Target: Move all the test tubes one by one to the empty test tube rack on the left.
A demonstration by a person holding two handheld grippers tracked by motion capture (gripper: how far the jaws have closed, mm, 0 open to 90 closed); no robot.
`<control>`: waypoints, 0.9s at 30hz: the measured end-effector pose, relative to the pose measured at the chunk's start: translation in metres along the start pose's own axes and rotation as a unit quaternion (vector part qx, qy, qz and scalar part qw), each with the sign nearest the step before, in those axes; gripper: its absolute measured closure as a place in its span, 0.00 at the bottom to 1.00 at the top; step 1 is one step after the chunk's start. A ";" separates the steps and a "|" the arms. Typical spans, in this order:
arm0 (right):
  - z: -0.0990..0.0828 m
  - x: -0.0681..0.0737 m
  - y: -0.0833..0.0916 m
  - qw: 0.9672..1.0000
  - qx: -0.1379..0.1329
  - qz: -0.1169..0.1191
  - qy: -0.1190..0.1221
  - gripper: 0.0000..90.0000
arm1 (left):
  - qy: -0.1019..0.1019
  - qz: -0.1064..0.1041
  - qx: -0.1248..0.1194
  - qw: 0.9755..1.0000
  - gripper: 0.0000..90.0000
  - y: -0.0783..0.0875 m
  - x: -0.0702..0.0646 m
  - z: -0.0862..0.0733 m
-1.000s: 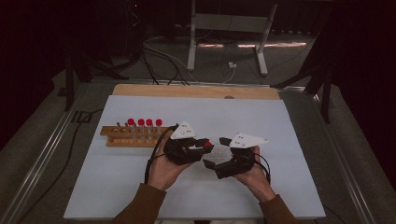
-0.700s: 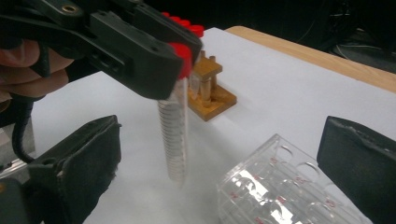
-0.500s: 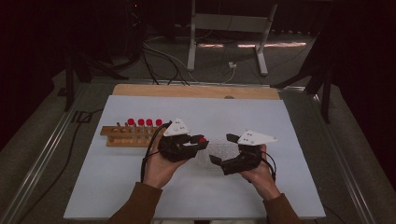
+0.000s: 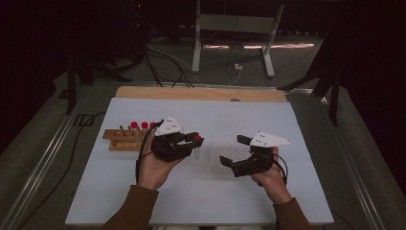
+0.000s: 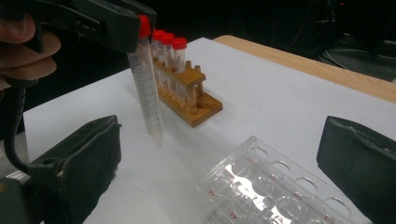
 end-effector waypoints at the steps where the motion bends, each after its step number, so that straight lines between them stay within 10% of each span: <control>1: 0.000 -0.001 0.001 1.000 -0.001 0.000 0.001 0.00 | 0.001 0.002 -0.001 1.000 0.79 0.001 0.001 0.000; 27: 0.001 -0.013 0.014 1.000 -0.016 -0.010 -0.013 0.00 | 0.015 0.061 -0.013 0.998 0.79 0.031 0.038 -0.005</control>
Point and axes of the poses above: each handheld gripper's, and its own axes: y roughly backward along the jaws, z roughly out of its top, x roughly to its left, the point moved 5 cm from there along -y, roughly forward along the jaws, and after that the axes turned 2 degrees about x, right-handed, at the moved point
